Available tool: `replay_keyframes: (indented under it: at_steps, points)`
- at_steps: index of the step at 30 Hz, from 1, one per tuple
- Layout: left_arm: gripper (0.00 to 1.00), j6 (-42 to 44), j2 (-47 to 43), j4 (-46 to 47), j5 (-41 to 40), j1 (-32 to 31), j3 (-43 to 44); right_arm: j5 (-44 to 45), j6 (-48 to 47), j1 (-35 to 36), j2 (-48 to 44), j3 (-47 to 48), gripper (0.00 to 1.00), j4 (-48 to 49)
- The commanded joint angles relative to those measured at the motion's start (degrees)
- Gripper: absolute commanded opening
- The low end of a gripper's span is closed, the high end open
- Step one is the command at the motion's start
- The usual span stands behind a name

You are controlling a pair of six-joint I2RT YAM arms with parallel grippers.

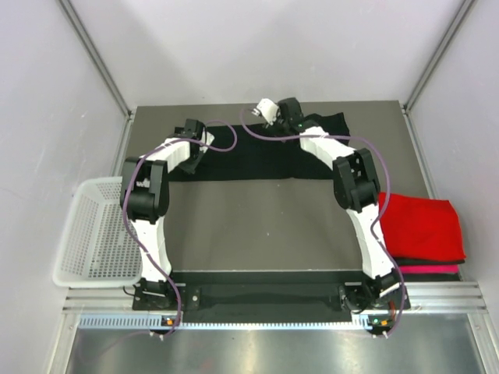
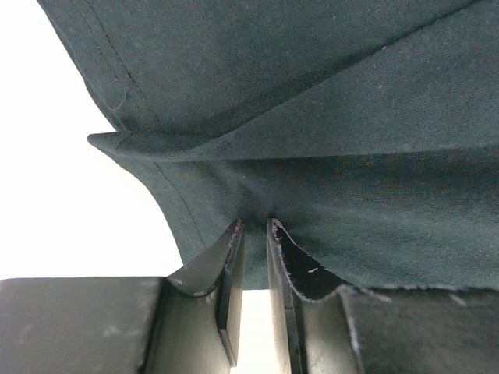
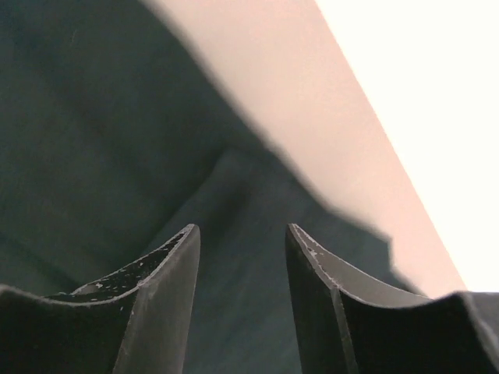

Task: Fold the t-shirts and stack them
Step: Fold the tshirt

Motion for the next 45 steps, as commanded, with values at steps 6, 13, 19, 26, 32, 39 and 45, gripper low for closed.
replay_keyframes:
  at_steps: [6,13,19,26,32,39,45]
  points:
    - [0.25,-0.49,-6.37,-5.23,3.05,-0.34,0.09,3.99,0.27,-2.49,-24.86,-26.79,0.49,13.1]
    - [0.29,2.59,-7.88,-12.17,4.03,-1.93,5.98,3.46,1.42,-4.68,-34.89,-37.17,0.5,9.86]
    - [0.38,12.5,-8.58,-6.39,0.96,-1.93,1.34,-9.61,9.31,-12.32,-34.38,-37.72,0.5,-1.12]
    - [0.39,18.33,-8.32,-0.75,-3.62,-1.66,-3.16,-22.73,17.93,-22.96,-33.49,-36.74,0.54,-8.25]
    - [0.39,17.44,-8.41,-0.93,-3.36,-1.57,-4.21,-24.31,16.18,-24.73,-35.78,-39.12,0.56,-12.38]
    - [0.39,19.29,-5.6,-1.19,-5.03,-1.4,-4.57,-25.2,16.01,-24.73,-36.75,-40.87,0.57,-14.67]
    - [0.39,20.08,-1.12,-4.0,-5.73,-1.14,-2.63,-25.9,16.18,-24.73,-37.36,-41.84,0.57,-14.85]
